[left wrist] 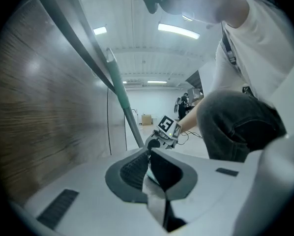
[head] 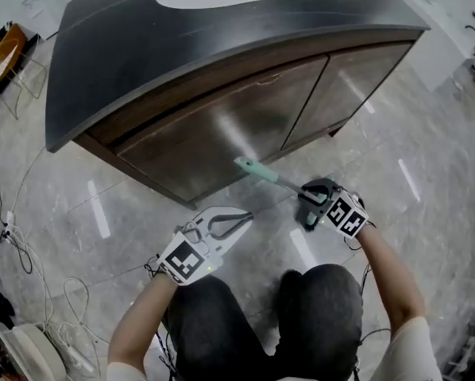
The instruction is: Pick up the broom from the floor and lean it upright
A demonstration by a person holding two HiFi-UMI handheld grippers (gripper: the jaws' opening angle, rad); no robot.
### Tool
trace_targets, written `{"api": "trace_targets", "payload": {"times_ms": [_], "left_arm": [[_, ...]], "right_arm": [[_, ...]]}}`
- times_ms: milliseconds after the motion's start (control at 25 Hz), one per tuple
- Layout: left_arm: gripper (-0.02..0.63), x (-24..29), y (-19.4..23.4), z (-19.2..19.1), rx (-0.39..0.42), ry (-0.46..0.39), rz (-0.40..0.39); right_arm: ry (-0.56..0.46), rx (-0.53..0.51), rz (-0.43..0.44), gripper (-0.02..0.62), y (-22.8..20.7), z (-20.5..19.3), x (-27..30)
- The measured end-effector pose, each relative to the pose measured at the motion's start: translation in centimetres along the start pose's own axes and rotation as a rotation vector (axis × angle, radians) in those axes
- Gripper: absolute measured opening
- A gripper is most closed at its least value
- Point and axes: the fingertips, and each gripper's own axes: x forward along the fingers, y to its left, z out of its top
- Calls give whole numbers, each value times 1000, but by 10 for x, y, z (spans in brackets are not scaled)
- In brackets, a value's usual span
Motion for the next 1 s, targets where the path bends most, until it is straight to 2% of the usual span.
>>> {"api": "trace_targets", "payload": {"times_ms": [240, 640, 1000], "left_arm": [[14, 10, -3, 12, -38, -17, 2], [14, 29, -13, 35, -44, -30, -23], [14, 56, -9, 50, -67, -69, -46]], "right_arm": [[-8, 120, -59, 77, -16, -6, -33], [12, 329, -85, 77, -35, -33, -95], [141, 393, -61, 77, -35, -64, -140]]}}
